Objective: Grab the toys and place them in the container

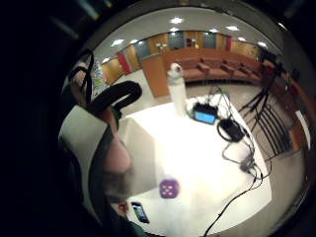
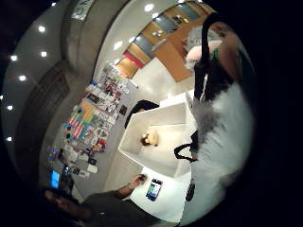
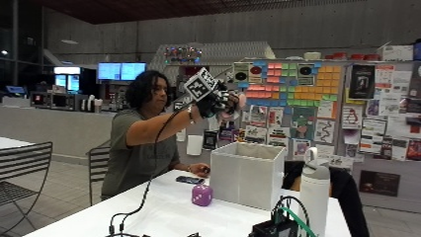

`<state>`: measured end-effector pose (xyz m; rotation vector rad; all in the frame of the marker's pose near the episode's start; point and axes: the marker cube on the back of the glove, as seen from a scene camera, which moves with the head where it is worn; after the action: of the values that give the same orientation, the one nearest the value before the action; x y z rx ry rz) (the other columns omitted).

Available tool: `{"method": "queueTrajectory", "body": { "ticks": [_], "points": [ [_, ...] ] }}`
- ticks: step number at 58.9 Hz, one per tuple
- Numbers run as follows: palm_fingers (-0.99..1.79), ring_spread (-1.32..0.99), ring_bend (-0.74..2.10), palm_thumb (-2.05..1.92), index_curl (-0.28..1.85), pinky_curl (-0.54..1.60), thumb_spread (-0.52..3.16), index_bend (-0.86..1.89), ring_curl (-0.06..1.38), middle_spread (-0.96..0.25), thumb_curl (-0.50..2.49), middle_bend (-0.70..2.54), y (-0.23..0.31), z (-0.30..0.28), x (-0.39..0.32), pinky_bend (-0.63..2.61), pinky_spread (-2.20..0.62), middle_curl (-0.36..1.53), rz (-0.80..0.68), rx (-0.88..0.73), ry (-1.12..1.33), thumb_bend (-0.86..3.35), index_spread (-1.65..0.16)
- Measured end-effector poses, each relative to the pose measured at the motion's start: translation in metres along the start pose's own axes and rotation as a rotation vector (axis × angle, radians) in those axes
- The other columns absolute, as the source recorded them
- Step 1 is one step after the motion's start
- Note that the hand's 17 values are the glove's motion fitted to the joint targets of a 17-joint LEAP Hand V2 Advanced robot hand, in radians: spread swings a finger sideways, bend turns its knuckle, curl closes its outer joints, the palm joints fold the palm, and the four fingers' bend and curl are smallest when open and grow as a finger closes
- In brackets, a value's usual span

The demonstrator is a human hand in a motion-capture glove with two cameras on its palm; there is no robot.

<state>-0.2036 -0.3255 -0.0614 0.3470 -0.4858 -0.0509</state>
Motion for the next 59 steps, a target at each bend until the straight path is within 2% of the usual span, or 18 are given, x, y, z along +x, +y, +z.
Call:
{"method": "queueTrajectory", "body": {
  "ticks": [15,29,35,37,40,44,51,59],
  "points": [
    [0.96,-0.44,1.02,0.77,0.95,0.45,0.4,0.3,0.58,-0.39,0.94,0.69,-0.022,0.061,-0.127,0.81,-0.41,0.87,-0.094,-0.139,-0.214,0.11,-0.46],
    [0.77,-0.46,1.02,0.73,1.01,0.5,0.49,0.16,0.59,-0.42,0.99,0.61,-0.018,0.121,-0.158,0.96,-0.41,0.92,-0.058,-0.253,-0.325,0.07,-0.47],
    [0.6,-0.45,1.02,0.57,0.96,0.49,0.78,0.09,0.59,-0.43,0.9,0.58,-0.014,0.127,-0.151,0.99,-0.37,0.93,0.007,-0.308,-0.415,-0.01,-0.46],
    [0.31,-0.41,0.9,0.43,0.94,0.52,0.86,0.12,0.57,-0.42,0.83,0.54,-0.012,0.126,-0.149,1.0,-0.29,0.91,0.016,-0.324,-0.426,-0.09,-0.46],
    [0.11,-0.35,0.76,0.33,0.9,0.52,0.92,0.12,0.54,-0.39,0.76,0.51,-0.009,0.122,-0.142,1.04,-0.2,0.89,0.009,-0.342,-0.411,-0.1,-0.46],
    [-0.01,-0.29,0.65,0.24,0.83,0.51,0.98,0.11,0.49,-0.34,0.69,0.46,-0.004,0.113,-0.128,1.1,-0.12,0.85,-0.002,-0.344,-0.346,-0.07,-0.46],
    [-0.01,-0.24,0.6,0.11,0.73,0.46,1.04,0.14,0.43,-0.27,0.58,0.41,0.023,0.098,-0.083,1.09,-0.03,0.79,-0.029,-0.375,-0.194,-0.06,-0.46],
    [0.12,-0.24,0.73,0.01,0.65,0.42,1.08,0.13,0.44,-0.24,0.5,0.38,0.079,0.102,-0.002,1.04,-0.01,0.75,-0.06,-0.502,0.051,-0.05,-0.45]
  ]
}}
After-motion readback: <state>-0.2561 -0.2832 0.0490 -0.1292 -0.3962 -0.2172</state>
